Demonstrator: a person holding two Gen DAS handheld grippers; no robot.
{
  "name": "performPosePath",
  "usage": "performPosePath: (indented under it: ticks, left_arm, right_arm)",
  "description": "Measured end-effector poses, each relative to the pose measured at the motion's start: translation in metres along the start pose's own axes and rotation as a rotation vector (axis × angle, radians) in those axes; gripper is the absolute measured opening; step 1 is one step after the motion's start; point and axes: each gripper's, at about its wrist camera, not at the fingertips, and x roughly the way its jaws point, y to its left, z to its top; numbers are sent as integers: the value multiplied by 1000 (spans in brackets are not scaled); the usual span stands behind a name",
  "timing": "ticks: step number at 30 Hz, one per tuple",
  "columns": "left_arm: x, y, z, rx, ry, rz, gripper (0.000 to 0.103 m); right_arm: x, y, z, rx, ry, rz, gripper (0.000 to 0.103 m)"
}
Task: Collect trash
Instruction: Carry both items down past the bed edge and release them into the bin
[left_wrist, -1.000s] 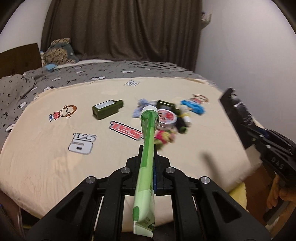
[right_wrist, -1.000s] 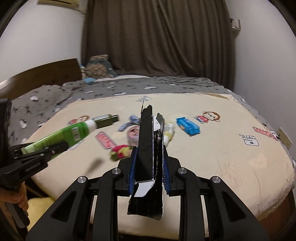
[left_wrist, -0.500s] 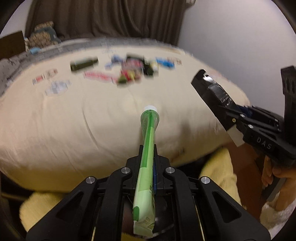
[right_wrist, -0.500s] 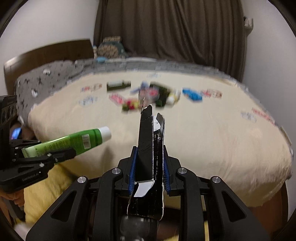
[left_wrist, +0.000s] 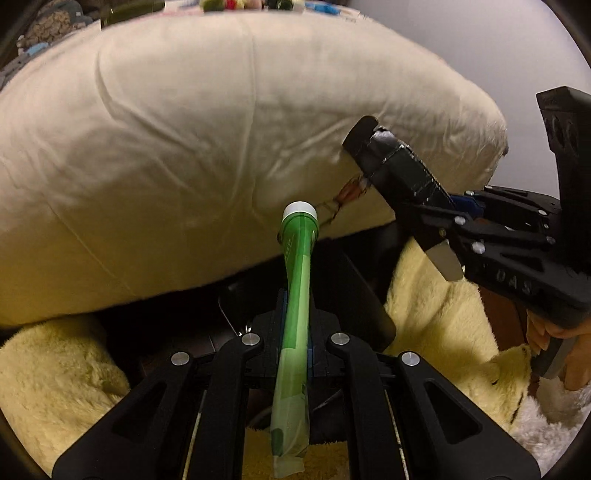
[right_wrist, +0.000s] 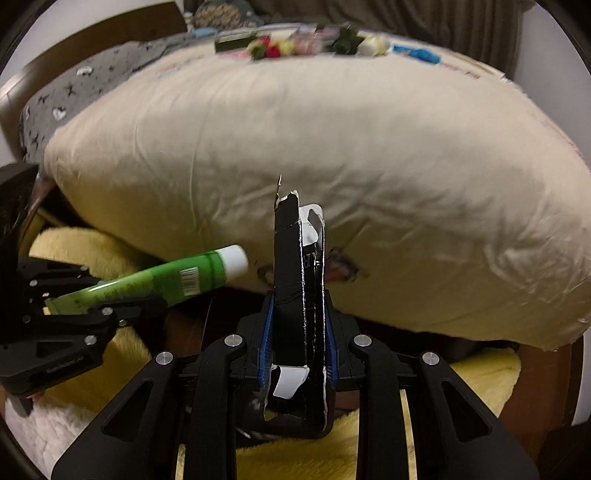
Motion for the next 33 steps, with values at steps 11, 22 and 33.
performPosePath:
  ticks: [11,22,33]
  left_arm:
    - [56,-3,-2,11,171,-16,6]
    - [63,8,-2,-28,186,-15,29]
    - [12,19,23,-30,38,53,43]
  right_arm:
    - [56,-5,-32,53,251,39,24]
    - [57,-11,-16,106,220,19,44]
    - [-1,-34,27,119,-13,-78,63]
